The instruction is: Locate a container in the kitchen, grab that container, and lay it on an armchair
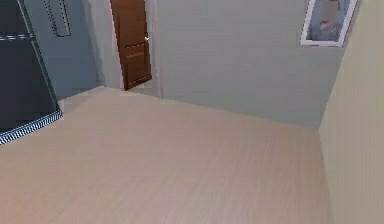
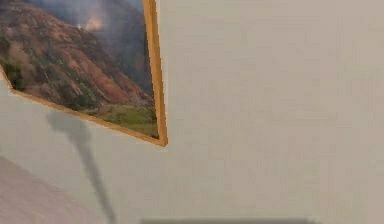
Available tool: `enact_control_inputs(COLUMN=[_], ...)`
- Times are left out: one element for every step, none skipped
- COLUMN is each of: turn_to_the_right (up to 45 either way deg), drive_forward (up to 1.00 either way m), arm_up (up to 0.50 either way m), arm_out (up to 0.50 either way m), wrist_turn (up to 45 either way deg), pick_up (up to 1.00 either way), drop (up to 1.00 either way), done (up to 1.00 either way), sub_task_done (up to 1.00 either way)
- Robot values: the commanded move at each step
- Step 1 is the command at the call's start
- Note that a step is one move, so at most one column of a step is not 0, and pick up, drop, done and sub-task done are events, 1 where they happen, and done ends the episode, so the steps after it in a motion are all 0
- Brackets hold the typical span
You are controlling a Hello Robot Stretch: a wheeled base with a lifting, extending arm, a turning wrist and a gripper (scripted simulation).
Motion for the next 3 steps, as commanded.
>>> enact_control_inputs(turn_to_the_right=[0.0, -45.0, -42.0], drive_forward=[0.25, 0.00, 0.00], arm_up=[0.00, 0.00, 0.00], arm_out=[0.00, 0.00, 0.00], wrist_turn=[0.0, 0.0, 0.0], pick_up=[0.00, 0.00, 0.00], drop=[0.00, 0.00, 0.00], done=[0.00, 0.00, 0.00], sub_task_done=[0.00, 0.00, 0.00])
